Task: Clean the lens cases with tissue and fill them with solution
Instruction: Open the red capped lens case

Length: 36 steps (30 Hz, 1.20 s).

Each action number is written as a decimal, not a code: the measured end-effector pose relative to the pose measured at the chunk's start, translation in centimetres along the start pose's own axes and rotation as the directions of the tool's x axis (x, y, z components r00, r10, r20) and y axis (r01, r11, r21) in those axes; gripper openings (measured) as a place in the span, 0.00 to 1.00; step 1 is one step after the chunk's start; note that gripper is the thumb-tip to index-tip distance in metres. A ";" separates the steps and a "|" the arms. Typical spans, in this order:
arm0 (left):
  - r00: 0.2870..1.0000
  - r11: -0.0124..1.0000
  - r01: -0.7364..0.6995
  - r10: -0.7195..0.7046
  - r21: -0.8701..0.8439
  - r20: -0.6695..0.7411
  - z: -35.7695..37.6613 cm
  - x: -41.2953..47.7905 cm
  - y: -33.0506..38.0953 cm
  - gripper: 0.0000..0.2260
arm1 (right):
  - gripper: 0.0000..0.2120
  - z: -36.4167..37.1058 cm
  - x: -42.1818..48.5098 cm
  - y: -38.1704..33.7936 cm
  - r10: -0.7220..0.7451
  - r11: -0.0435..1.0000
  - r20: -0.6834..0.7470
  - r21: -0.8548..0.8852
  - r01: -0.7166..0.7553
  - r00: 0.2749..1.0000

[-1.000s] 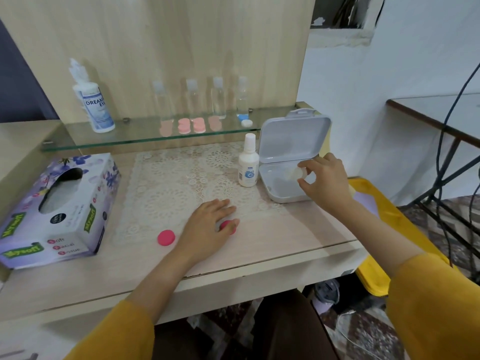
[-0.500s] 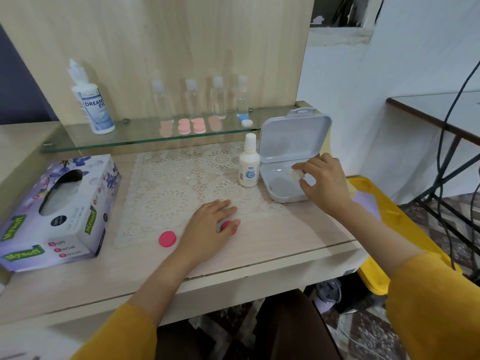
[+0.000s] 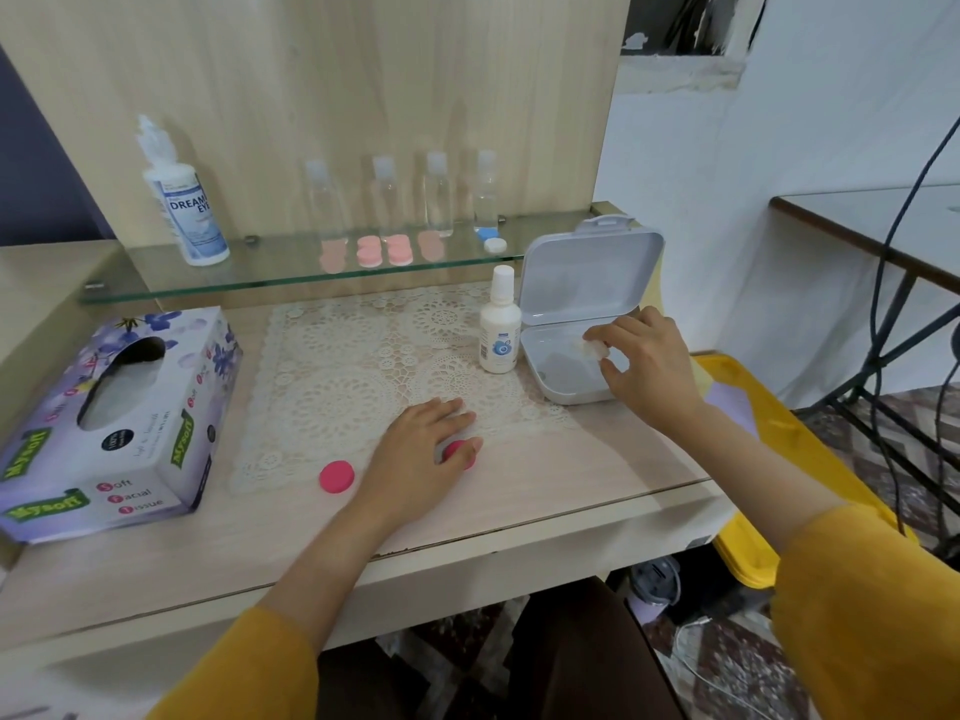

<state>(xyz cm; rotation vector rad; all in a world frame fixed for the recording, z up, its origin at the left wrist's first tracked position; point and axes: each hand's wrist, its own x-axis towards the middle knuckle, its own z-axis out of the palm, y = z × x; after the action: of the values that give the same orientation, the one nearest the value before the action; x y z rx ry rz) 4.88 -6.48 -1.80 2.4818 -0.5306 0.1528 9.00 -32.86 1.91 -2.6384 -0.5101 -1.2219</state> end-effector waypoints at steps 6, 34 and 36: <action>1.000 1.000 0.003 -0.003 -0.009 0.001 0.0 0.0 0.0 0.33 | 0.19 -0.2 0.1 -0.2 0.009 1.000 0.014 -0.024 -0.008 1.000; 0.955 0.949 0.235 -0.266 -0.211 -0.134 -6.4 -2.0 -3.0 0.14 | 0.09 -0.3 0.0 -12.4 0.349 0.580 0.524 0.531 -0.618 0.777; 0.943 0.947 0.262 -0.292 -0.184 -0.159 -7.4 -2.9 -4.2 0.14 | 0.09 0.4 -0.1 -13.7 0.321 0.552 0.574 0.533 -0.641 0.753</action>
<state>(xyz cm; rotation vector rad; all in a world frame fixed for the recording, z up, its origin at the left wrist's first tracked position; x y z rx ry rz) 4.02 1.88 1.38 2.3250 -0.1054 0.2163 3.90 -20.11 1.92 -2.0802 -0.1785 -0.1766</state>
